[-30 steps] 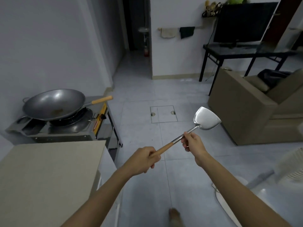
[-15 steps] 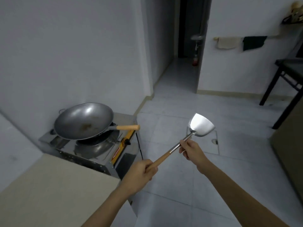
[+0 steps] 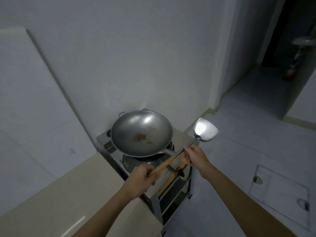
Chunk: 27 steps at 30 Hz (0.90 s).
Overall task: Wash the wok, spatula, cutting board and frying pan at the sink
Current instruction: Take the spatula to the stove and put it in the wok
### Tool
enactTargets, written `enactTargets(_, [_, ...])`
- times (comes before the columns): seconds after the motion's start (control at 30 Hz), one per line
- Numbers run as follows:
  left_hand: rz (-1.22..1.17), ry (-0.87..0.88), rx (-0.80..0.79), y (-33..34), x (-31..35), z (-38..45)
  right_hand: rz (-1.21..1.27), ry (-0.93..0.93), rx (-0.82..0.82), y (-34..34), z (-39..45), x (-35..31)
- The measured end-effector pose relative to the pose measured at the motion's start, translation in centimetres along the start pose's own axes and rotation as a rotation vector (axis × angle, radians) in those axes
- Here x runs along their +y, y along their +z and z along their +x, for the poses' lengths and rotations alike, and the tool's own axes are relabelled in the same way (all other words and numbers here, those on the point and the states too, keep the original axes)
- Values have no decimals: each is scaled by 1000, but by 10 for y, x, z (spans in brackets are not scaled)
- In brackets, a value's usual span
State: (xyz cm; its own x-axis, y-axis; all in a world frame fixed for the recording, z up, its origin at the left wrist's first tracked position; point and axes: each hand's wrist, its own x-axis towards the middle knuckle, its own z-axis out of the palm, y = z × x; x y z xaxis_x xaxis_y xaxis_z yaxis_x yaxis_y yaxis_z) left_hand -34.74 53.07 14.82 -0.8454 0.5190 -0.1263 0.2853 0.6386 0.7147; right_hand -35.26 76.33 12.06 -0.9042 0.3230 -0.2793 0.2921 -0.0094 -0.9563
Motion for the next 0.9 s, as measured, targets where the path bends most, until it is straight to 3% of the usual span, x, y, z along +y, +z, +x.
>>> enactTargets(0.23, [-51,-117,114,-32,-38,38,-103,5,-158,65,92,-14])
enactTargets(0.43, [-41,-370,283,-43,-77,46,-492,-107,-413,108,165,-14])
enactTargets(0.5, [-78,-475,316,-35,-85,48,-727,-178,-349,98,195,-6])
enactTargets(0.57, [-109,-559,337,-26,-90,54,-910,-259,-132,76,220,4])
enactTargets(0.67, [-145,-649,369,-13,-94,69,-870,-214,130,46,246,14])
enactTargets(0.77, [-199,-704,391,-2,-93,85,-900,-50,24,36,271,26])
enactTargets(0.9, [-256,-735,396,7,-88,107,-891,-42,-159,36,282,32])
